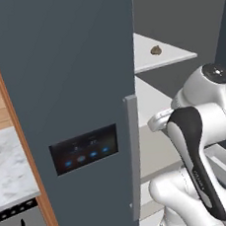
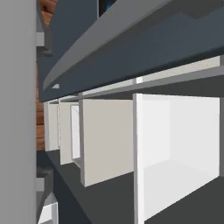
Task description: Grab the garlic and onion from the fridge, place them in the blender, close the lid, and turn on the blender to create a marinade.
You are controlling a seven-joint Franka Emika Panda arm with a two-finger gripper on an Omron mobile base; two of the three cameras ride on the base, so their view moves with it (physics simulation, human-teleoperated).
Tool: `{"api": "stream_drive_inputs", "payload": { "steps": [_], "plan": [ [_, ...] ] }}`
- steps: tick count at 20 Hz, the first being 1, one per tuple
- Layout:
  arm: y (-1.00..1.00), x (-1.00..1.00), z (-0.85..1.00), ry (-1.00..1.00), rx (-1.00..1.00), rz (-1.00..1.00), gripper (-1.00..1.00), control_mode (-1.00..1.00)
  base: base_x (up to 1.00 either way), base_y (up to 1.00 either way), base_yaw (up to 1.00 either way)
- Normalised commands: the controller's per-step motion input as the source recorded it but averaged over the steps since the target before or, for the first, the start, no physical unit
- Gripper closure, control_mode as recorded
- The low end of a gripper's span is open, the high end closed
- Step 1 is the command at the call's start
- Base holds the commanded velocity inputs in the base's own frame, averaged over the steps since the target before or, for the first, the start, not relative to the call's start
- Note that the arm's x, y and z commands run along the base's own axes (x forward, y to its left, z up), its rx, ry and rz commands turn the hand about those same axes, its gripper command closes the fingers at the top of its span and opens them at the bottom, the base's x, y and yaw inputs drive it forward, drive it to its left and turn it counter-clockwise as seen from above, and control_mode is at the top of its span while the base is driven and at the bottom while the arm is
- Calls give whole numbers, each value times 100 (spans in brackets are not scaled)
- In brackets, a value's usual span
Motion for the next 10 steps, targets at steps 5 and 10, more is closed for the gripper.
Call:
{"api": "stream_drive_inputs", "payload": {
  "steps": [5,10],
  "plan": [
    [0,0,0,0,0,0,-100,100,30,-22,0],
    [-6,0,4,0,0,0,-100,-100,4,-24,0]
  ]
}}
